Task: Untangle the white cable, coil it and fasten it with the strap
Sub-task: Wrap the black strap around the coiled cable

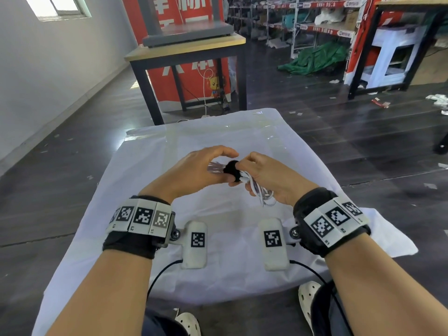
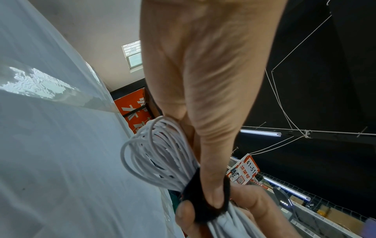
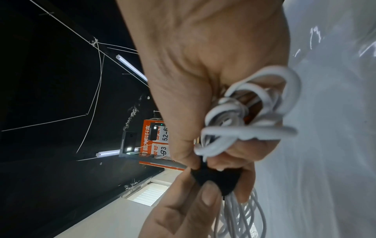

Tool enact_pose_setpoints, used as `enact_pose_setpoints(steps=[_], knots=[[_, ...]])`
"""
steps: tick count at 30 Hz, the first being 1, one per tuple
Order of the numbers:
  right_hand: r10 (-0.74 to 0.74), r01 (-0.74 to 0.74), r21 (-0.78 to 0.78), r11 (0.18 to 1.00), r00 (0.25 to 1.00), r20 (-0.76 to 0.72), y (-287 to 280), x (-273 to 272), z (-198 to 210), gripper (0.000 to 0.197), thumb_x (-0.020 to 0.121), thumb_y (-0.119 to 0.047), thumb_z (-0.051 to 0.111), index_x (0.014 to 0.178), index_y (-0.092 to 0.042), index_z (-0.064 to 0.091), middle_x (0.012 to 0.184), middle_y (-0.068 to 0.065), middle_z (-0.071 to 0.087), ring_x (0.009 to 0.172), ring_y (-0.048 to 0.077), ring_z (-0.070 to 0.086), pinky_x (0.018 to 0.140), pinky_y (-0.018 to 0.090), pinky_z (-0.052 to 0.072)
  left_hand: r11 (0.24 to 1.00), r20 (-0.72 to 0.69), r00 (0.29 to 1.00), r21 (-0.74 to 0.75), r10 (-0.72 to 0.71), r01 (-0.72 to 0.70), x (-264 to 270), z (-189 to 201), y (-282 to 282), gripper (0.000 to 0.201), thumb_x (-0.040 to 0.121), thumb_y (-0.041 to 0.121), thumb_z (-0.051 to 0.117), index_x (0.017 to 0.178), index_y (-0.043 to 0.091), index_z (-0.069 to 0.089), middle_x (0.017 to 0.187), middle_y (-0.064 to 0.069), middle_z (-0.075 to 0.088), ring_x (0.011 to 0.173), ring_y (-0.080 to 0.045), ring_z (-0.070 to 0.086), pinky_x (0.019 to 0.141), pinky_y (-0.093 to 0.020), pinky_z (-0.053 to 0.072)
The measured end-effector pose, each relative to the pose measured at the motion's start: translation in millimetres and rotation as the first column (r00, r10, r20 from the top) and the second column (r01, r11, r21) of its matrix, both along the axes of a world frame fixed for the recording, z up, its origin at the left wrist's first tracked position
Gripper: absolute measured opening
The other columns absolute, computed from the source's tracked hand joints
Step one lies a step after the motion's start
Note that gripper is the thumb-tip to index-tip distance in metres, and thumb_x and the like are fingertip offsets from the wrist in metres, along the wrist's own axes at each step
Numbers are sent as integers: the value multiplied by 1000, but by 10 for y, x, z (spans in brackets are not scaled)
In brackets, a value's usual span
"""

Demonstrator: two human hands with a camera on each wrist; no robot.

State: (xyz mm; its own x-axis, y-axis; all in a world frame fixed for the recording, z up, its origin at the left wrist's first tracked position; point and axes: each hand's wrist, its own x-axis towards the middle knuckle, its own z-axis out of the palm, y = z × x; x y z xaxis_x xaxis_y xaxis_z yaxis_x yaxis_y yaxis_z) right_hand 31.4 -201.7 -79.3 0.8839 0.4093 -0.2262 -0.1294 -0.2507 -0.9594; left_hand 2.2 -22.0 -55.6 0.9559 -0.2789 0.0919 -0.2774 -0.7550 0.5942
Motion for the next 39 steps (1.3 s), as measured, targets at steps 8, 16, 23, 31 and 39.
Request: enact_pose_setpoints(steps=[8,16,23,31,39], knots=[[34,-34,-34,999,999,1,-35,-14,57,31,90,-43,59,99,-13,52,70,0,70,59,16,52,50,23,42,999,-30,999,0,-32,32,7,6,6,31,85,31,70,115,37,64,104,29,66,100,16,56,85,-5,42],[16,-9,-95,995,997,73,30,-26,10,24,90,-35,63,93,-12,54,65,3,68,48,12,51,49,23,41,998,-75,997,62,-25,29,2,-26,22,34,81,38,73,113,41,62,103,28,66,96,17,55,74,-4,42],[82,-82,6,997,996,-41,15,-29,40,29,93,-38,57,98,-9,55,89,9,74,61,13,63,63,26,54,997,-45,999,81,5,-2,30,-58,52,29,79,40,74,106,37,66,99,22,69,96,10,59,81,-11,42],[-161,149,230,962,986,33,-75,104,-2,22,91,-22,63,102,-2,65,103,14,66,81,17,64,67,22,58,971,-72,979,158,191,-178,105,-142,148,40,81,60,60,107,30,62,101,10,67,94,-10,61,83,-30,48],[-236,237,15,972,959,157,-111,137,-59,30,101,-25,45,89,-1,58,68,9,56,39,8,47,40,15,37,985,-162,986,171,43,-15,71,-117,82,39,76,36,78,111,32,62,105,12,68,99,-7,60,85,-23,44]])
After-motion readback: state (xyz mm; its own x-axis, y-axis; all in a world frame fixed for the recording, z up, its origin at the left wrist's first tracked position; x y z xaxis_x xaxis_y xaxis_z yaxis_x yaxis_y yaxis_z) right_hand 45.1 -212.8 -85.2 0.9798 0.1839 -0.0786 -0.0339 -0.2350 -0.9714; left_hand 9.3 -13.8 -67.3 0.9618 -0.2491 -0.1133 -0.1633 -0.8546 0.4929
